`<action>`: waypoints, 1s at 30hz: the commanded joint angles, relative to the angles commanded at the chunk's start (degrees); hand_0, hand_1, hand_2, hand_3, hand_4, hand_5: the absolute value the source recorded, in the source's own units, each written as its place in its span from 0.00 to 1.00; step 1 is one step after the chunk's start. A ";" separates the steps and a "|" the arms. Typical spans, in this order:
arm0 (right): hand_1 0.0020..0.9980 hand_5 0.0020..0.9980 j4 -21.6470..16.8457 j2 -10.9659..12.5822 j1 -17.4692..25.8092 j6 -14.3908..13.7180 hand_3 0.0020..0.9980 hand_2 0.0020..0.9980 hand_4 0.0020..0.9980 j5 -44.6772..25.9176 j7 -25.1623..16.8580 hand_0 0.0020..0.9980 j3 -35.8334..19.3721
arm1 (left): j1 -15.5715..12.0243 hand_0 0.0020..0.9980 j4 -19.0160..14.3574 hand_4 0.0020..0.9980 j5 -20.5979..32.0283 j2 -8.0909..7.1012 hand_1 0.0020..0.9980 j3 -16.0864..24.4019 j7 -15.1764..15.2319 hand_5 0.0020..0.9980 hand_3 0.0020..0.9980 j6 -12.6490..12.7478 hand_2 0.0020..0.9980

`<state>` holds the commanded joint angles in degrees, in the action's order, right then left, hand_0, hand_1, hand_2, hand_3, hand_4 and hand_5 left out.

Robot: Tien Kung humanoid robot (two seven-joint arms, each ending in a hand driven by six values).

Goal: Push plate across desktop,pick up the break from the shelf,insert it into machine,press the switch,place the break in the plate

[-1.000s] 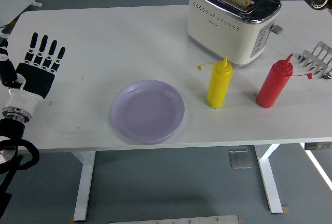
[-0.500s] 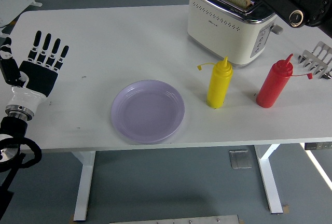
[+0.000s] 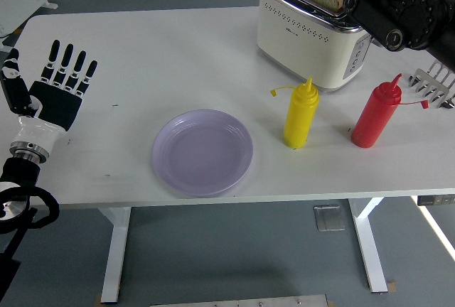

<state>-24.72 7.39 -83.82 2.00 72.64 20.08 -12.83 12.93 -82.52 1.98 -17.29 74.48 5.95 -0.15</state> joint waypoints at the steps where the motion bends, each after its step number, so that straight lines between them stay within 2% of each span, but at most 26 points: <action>1: 0.58 0.31 0.12 -0.04 0.10 -0.32 0.68 0.64 0.69 -0.16 -0.17 0.38 0.12 | 0.03 0.77 0.00 0.70 0.00 0.00 0.71 -0.05 0.00 1.00 0.69 0.01 0.66; 5: 0.58 0.31 0.42 -0.11 0.39 -1.36 0.68 0.64 0.69 -0.83 -0.68 0.38 0.59 | 0.12 0.77 0.00 0.70 -0.01 -0.03 0.71 -0.18 0.03 1.00 0.69 0.03 0.66; 6: 0.54 0.27 0.47 -0.13 0.49 -1.59 0.65 0.61 0.66 -1.02 -0.79 0.37 0.79 | 0.14 0.78 0.00 0.71 -0.02 -0.03 0.71 -0.21 0.04 1.00 0.69 0.04 0.67; 11: 0.54 0.27 0.68 -0.25 1.03 -2.32 0.65 0.61 0.66 -1.79 -1.14 0.37 1.56 | 0.21 0.78 0.00 0.71 0.01 -0.02 0.71 -0.34 0.07 1.00 0.69 0.05 0.67; 12: 0.52 0.21 0.74 -0.28 1.12 -2.43 0.64 0.58 0.62 -1.92 -1.20 0.35 1.68 | 0.21 0.78 0.00 0.71 0.01 -0.01 0.71 -0.37 0.07 1.00 0.69 0.05 0.67; 17: 0.52 0.21 0.96 -0.42 1.57 -3.26 0.64 0.58 0.62 -2.45 -1.65 0.35 2.16 | 0.29 0.78 -0.02 0.71 0.04 0.02 0.71 -0.51 0.09 1.00 0.69 0.05 0.67; 18: 0.51 0.09 0.93 -0.43 1.63 -3.41 0.64 0.57 0.55 -2.46 -1.73 0.34 2.19 | 0.31 0.78 -0.03 0.71 0.05 0.02 0.72 -0.54 0.10 1.00 0.69 0.06 0.67; 29: 0.50 0.09 0.53 -0.67 1.96 -4.98 0.62 0.54 0.54 -2.45 -2.33 0.33 2.52 | 0.44 0.78 -0.06 0.70 0.09 0.06 0.72 -0.82 0.12 1.00 0.69 0.11 0.67; 30: 0.47 0.08 0.48 -0.72 2.03 -5.02 0.59 0.48 0.53 -2.46 -2.34 0.33 2.63 | 0.43 0.78 -0.06 0.70 0.09 0.07 0.73 -0.81 0.12 1.00 0.70 0.11 0.68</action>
<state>-24.24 6.68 -81.79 -3.02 70.18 17.75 -10.21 13.35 -82.57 2.07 -17.22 73.67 6.07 -0.04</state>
